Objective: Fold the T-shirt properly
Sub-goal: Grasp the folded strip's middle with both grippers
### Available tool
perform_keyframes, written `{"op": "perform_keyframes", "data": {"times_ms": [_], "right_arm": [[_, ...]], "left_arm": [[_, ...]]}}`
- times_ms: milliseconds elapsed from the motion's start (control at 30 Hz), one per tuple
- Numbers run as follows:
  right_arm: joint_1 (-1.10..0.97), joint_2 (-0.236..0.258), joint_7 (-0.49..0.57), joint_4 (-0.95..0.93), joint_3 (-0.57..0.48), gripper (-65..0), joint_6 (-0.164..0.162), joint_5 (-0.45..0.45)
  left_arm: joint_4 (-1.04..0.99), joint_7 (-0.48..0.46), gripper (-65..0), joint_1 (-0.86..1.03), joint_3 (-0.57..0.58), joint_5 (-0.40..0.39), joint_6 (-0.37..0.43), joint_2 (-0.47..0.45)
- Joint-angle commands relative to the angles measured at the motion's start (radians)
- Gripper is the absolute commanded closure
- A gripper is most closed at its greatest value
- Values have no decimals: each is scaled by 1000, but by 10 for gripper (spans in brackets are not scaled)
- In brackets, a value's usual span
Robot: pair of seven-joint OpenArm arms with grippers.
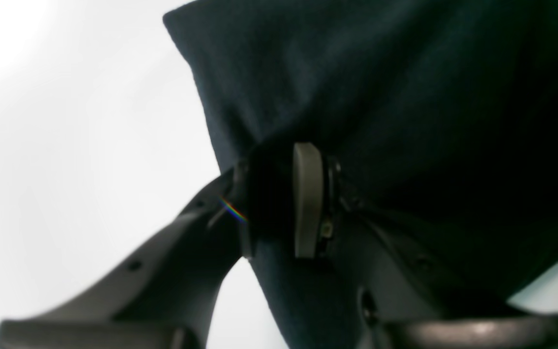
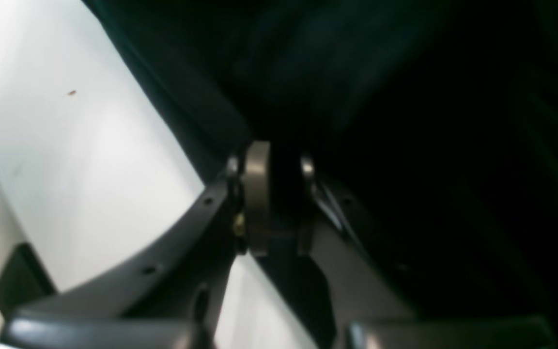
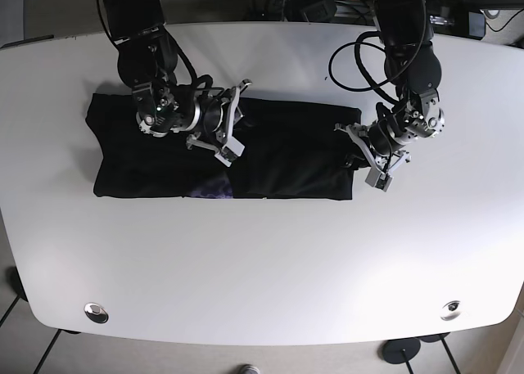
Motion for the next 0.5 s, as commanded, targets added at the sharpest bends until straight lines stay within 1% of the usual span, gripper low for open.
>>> {"op": "perform_keyframes", "data": {"times_ms": [33,67,133,167,200,233,267,300,333,433,467,500], "right_arm": [[-9,19,17,82,42,-82,-1,62],[-29,20,12,149,72,-86,-6,102],[-40,13,12,230,108,-86,-8,145],[-35,7,12,252,114,-86,-15,159],[-1,-27,12,255,105,-86,-49,180],[28,-47,12,230,86,-86,-78,180],[57,-66,12,180,66,-86,-101,174],[86,-86,14,121,49,-86,-113,162],[118,-118,16,69,32,-86,-123,153],[207,-205,34,-87,3,-84,-124,108],[241,-244,74,-164,-6,-84,-126,64],[258,-264,105,-210,-12,-84,-126,27]], "left_arm": [[8,33,-97,-6,0,34,9,-35],[19,33,-97,-7,1,34,9,-38],[59,33,-97,-7,1,34,9,-38],[85,34,-97,-7,1,34,9,-38],[125,34,-97,-4,1,34,9,-38],[143,34,-97,-4,1,34,9,-38],[154,34,-97,-4,1,34,9,-38],[155,34,-97,-4,1,34,9,-38],[158,34,-97,-4,1,34,9,-38],[157,36,-97,-3,0,35,9,-38],[155,36,-97,-1,0,35,9,-38],[154,36,-97,-1,0,35,9,-38]]}}
